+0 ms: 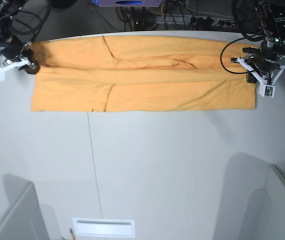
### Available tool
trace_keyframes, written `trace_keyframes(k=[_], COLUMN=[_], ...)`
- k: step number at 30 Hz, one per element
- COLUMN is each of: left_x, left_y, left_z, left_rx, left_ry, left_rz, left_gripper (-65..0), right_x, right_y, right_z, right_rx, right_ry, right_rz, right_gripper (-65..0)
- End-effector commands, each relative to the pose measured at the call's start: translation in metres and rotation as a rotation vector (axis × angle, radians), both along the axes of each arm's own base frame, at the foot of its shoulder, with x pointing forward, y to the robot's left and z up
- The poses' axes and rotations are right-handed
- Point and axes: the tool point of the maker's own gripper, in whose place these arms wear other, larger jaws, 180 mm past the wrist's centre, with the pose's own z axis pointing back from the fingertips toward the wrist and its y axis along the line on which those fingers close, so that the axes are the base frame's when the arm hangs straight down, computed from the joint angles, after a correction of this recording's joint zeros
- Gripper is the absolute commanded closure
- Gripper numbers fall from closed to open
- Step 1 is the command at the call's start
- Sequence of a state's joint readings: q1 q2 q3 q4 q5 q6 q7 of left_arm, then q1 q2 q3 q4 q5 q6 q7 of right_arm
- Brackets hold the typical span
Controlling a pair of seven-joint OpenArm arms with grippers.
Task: Fold the T-shirt properly
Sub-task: 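Fold the hem up over the body toward the collar with both grippers, then release the hem and move both grippers to the folded strip's ends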
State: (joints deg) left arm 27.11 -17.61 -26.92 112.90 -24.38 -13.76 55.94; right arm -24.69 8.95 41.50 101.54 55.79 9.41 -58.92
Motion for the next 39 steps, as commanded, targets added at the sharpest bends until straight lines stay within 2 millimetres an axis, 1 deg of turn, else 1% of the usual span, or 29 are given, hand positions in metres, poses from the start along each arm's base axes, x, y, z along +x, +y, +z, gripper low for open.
trace_keyframes(k=[1,7,8,9,10,12,13,14,15,16,18,19,21,22,23,24,25,26,27,30,34,36,38,39], left_x=[0.005,-0.002,-0.002,-0.002,-0.003,-0.007,-0.007,-0.007,-0.007,-0.007,-0.007,-0.006,-0.002,-0.001,0.001,0.004,0.007,0.009,0.010,0.016,0.017,0.016,0.011,0.013], left_y=[0.002,0.002,0.002,0.003,0.003,0.005,0.006,0.007,0.007,0.007,0.007,0.006,0.003,-0.001,-0.008,-0.013,-0.016,-0.019,-0.021,-0.024,-0.026,-0.024,-0.022,-0.020], left_z=[0.009,0.005,0.005,0.005,0.005,0.004,0.004,0.004,0.004,0.004,0.005,0.006,0.009,0.009,0.009,0.011,0.012,0.011,0.010,0.002,-0.010,-0.017,-0.033,-0.040], left_rx=[0.018,0.018,0.018,0.018,0.019,0.022,0.024,0.025,0.025,0.026,0.026,0.024,0.018,-0.008,-0.049,-0.083,-0.113,-0.141,-0.154,-0.192,-0.227,-0.235,-0.246,-0.244], left_ry=[-0.032,-0.013,-0.013,-0.010,-0.009,0.000,0.000,-0.001,-0.001,-0.001,-0.004,-0.008,-0.025,-0.032,-0.046,-0.061,-0.072,-0.079,-0.080,-0.086,-0.090,-0.091,-0.050,-0.036], left_rz=[-0.012,-0.012,-0.012,-0.012,-0.011,-0.005,-0.004,-0.003,-0.003,-0.002,-0.004,-0.004,-0.007,-0.003,0.000,0.000,0.003,0.011,0.013,0.043,0.077,0.090,0.105,0.119], left_gripper=[0.0,0.0,-2.1,-6.9,-11.7,-22.7,-28.0,-34.6,-40.2,-46.7,-54.0,-55.6,-53.2,-50.2,-44.1,-36.5,-26.5,-12.0,0.0,0.0,0.0,0.0,0.0,0.0], right_x=[0.002,-0.007,-0.008,-0.011,-0.014,-0.019,-0.021,-0.022,-0.023,-0.023,-0.021,-0.018,-0.010,-0.007,-0.002,0.006,0.011,0.015,0.017,0.023,0.019,0.018,0.017,0.017], right_y=[-0.004,-0.006,-0.006,-0.006,-0.006,-0.006,-0.007,-0.007,-0.007,-0.007,-0.007,-0.005,0.000,0.001,0.006,0.013,0.021,0.025,0.028,0.039,0.051,0.050,0.047,0.043], right_z=[0.007,0.003,0.002,0.000,-0.001,-0.003,-0.003,-0.002,-0.002,-0.002,0.001,0.006,0.017,0.022,0.028,0.032,0.033,0.032,0.029,0.016,-0.005,-0.012,-0.021,-0.027], right_rx=[-0.014,-0.012,-0.011,-0.010,-0.011,-0.010,-0.012,-0.018,-0.019,-0.020,-0.027,-0.035,-0.054,-0.064,-0.070,-0.075,-0.081,-0.102,-0.123,-0.180,-0.264,-0.309,-0.350,-0.368], right_ry=[-0.024,0.002,0.005,0.015,0.023,0.034,0.036,0.035,0.036,0.036,0.027,0.013,-0.023,-0.040,-0.060,-0.083,-0.094,-0.093,-0.082,-0.042,0.036,0.069,0.112,0.138], right_rz=[0.004,-0.006,-0.005,-0.006,-0.007,-0.007,-0.009,-0.008,-0.008,-0.009,-0.004,0.005,0.035,0.046,0.062,0.098,0.140,0.183,0.211,0.267,0.309,0.301,0.292,0.292], right_gripper=[0.0,0.0,0.0,0.0,-3.6,-17.7,-22.4,-25.4,-26.0,-25.2,-23.9,-23.1,-20.6,-18.8,-15.8,-13.1,-9.9,-5.1,0.0,0.0,0.0,0.0,0.0,0.0])
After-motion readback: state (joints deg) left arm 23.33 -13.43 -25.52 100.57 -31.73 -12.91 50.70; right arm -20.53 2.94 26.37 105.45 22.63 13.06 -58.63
